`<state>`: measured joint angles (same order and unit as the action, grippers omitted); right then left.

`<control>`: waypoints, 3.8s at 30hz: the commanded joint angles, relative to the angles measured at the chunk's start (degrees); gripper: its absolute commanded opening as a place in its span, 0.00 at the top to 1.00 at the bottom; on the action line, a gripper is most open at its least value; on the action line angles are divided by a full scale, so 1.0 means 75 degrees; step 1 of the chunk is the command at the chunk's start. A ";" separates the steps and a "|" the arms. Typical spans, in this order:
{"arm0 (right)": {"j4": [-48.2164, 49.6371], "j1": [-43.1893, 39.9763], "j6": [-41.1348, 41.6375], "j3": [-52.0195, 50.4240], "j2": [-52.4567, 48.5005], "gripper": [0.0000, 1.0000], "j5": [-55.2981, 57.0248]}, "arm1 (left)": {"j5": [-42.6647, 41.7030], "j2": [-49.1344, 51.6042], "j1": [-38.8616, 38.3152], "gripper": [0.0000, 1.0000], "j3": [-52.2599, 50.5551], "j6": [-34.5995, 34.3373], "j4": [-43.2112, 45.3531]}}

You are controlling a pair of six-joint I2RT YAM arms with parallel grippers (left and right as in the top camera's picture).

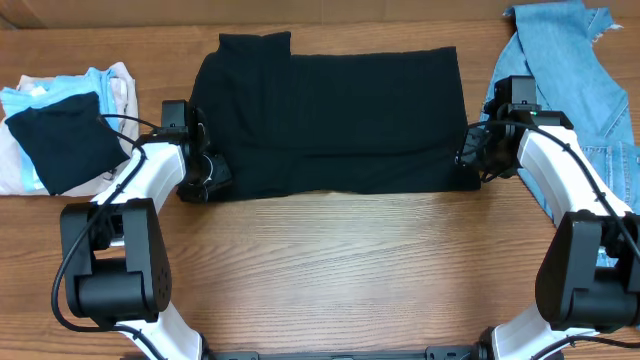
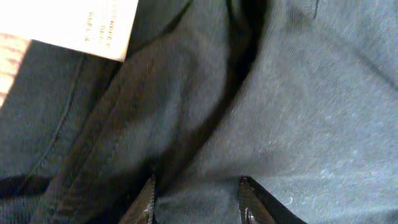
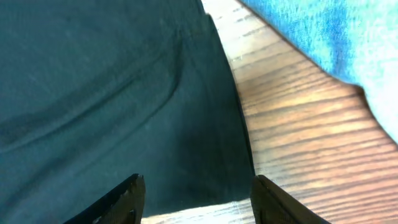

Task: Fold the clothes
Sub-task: 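Pull the shirt edges to straighten it, then raise both grippers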

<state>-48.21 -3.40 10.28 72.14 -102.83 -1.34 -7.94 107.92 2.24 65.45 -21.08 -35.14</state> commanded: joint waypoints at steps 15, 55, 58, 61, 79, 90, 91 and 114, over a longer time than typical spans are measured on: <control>0.1003 -0.0064 -0.0035 -0.1451 -0.0023 0.42 -0.0038 | 0.1204 0.0297 0.0265 0.53 -0.0085 -0.0300 -0.0498; -0.2040 -0.0070 0.1288 -0.1722 0.0064 0.96 0.0519 | 0.2515 0.0140 0.0271 0.58 -0.0085 -0.0530 -0.3730; -0.2017 -0.0070 0.1294 -0.1655 0.0493 0.92 0.0571 | 0.2480 -0.0303 0.0271 0.57 -0.0085 -0.0487 -0.3541; -0.2022 -0.0070 0.1265 -0.1411 0.1227 0.75 0.0571 | 0.2480 -0.1058 0.0271 0.57 -0.0085 -0.0356 -0.3305; -0.1198 -0.0055 -0.0047 -0.0224 0.2681 0.35 0.0280 | 0.1279 -0.3194 0.0256 0.32 0.0729 0.0935 -0.2194; -0.1457 -0.0055 -0.0635 0.0973 0.2643 0.26 -0.0067 | 0.0408 0.0542 0.0321 0.20 0.5234 0.2425 -0.1982; -0.1539 -0.0058 -0.0635 0.0970 0.2634 0.26 -0.0067 | 0.0329 0.0892 0.0329 0.21 0.5537 0.2495 -0.1897; -0.1647 -0.0055 -0.0632 0.0962 0.2620 0.26 -0.0064 | -0.0947 0.5071 0.0498 0.33 0.8102 0.2588 -0.1524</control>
<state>-60.86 -3.66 5.96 78.48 -83.68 -1.50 -13.17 144.59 6.72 124.57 -2.79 -45.91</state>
